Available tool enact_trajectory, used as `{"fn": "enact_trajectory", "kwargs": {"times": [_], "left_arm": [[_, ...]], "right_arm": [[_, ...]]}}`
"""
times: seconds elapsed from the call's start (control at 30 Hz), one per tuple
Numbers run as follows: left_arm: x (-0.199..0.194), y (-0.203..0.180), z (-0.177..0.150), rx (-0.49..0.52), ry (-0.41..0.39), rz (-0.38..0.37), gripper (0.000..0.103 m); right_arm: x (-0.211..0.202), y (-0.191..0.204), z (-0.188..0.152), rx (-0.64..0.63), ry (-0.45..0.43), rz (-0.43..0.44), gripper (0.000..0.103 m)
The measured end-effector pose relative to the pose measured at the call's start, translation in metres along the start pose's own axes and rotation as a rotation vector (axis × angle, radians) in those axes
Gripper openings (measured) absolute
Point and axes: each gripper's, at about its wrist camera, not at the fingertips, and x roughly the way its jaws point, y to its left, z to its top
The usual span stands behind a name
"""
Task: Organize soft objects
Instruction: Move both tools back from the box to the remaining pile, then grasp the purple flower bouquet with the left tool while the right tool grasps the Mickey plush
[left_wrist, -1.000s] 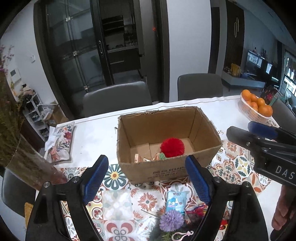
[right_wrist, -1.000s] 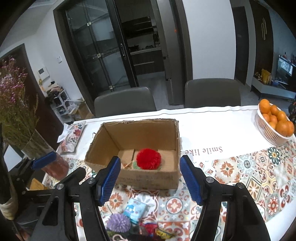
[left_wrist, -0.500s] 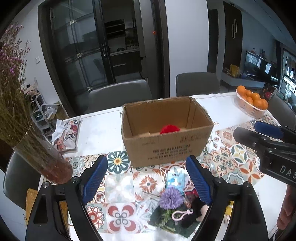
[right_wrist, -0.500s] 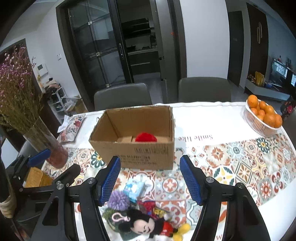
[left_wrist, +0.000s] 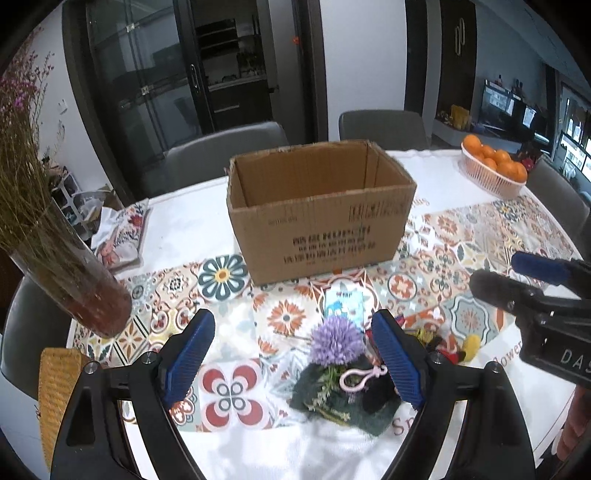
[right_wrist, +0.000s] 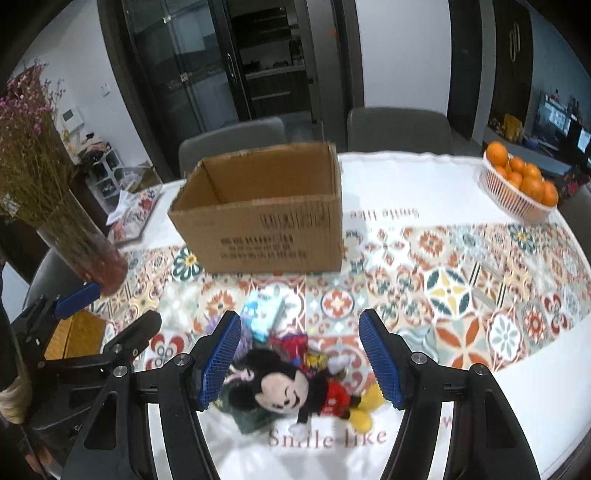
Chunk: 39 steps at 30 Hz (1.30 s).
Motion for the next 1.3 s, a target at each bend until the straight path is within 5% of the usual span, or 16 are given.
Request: {"fn": "enact_trajectory", "kwargs": {"times": [0.6, 0.93, 1.1, 1.3], "left_arm": [[0.038, 0.009, -0.034, 0.056, 0.092, -0.004, 0.087], [0.069, 0.019, -0.017, 0.095, 0.143, -0.171, 0.082], [0.095, 0.014, -0.009, 0.128, 0.241, -0.292, 0.081], [0.120, 0.003, -0.007, 0.176, 0.322, -0.343, 0.075]], "right_arm": [[0.048, 0.007, -0.045, 0.058, 0.177, 0.019, 0.068], [0.078, 0.020, -0.047, 0.027, 0.233, 0.035, 0.067], [0.092, 0.028, -0.043, 0.003, 0.246, 0.068, 0.067], [0.107, 0.030, -0.042, -0.028, 0.256, 0.055, 0.067]]}}
